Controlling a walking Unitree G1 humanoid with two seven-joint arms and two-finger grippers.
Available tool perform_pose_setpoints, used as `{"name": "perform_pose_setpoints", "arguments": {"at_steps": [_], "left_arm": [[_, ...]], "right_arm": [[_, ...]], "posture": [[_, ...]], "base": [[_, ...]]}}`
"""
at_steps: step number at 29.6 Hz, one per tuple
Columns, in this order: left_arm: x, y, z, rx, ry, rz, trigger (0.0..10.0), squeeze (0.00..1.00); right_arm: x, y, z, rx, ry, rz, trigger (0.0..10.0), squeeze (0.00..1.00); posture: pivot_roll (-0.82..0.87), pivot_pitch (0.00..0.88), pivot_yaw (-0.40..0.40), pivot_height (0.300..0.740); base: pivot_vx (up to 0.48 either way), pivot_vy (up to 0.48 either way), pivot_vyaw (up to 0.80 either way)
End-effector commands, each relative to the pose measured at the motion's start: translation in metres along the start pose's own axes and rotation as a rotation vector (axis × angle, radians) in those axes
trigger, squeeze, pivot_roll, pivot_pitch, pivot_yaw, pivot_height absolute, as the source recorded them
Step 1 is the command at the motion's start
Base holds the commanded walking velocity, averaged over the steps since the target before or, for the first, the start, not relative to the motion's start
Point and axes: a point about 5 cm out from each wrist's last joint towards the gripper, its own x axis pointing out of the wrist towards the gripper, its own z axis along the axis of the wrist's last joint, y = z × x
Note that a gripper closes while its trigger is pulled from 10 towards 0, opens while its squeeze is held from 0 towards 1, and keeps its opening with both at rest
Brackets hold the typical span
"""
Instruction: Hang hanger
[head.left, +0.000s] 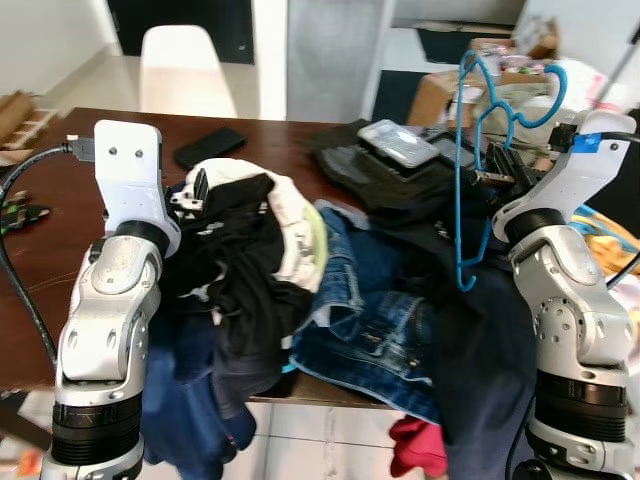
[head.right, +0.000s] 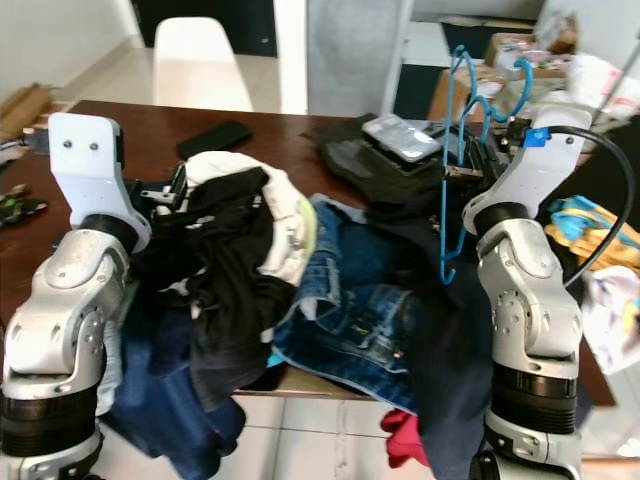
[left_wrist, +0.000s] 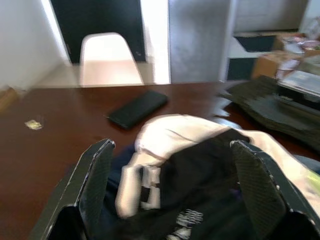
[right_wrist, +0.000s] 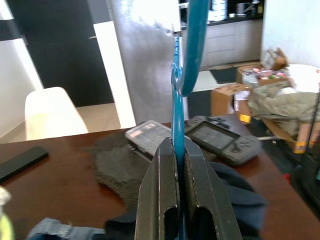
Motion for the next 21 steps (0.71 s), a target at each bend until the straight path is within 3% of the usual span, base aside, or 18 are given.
{"name": "perform_pose_setpoints", "arguments": {"at_steps": [1,2,5,8,10,13,21], "left_arm": [[-0.001,0.003,-0.004,-0.010,0.033,0.017,10.0,0.00],[-0.001,0.001,-0.012,-0.081,0.095,-0.015,10.0,0.00],[-0.001,-0.004,-0.019,-0.101,0.146,-0.066,10.0,0.00],[-0.006,-0.015,-0.038,-0.152,0.280,-0.166,10.0,0.00],[-0.006,-0.015,-0.038,-0.152,0.280,-0.166,10.0,0.00],[-0.008,-0.022,-0.048,-0.197,0.364,-0.211,10.0,0.00],[-0.004,-0.008,-0.053,-0.126,0.413,-0.091,10.0,0.00]], "right_arm": [[0.001,0.002,0.001,-0.001,-0.007,0.007,10.0,0.00],[0.001,0.002,0.001,-0.002,-0.006,0.008,10.0,0.00],[0.002,0.002,0.000,-0.003,-0.004,0.009,10.0,0.00],[0.002,0.003,0.000,-0.003,-0.003,0.013,10.0,0.00],[0.002,0.003,0.000,-0.003,-0.003,0.013,10.0,0.00],[0.002,0.003,0.001,-0.005,-0.004,0.013,10.0,0.00],[0.001,0.001,0.002,-0.012,-0.008,0.007,10.0,0.00]], "posture": [[0.13,0.145,-0.043,0.740],[0.13,0.146,-0.046,0.740],[0.13,0.146,-0.046,0.740],[0.12,0.146,-0.045,0.740],[0.12,0.146,-0.045,0.740],[0.12,0.145,-0.046,0.740],[0.11,0.139,-0.037,0.740]], "base": [[0.000,0.000,0.00],[0.000,0.000,0.00],[0.000,0.000,0.00],[0.000,0.000,0.00],[0.000,0.000,0.00],[0.000,0.000,0.00],[0.000,0.000,0.00]]}}
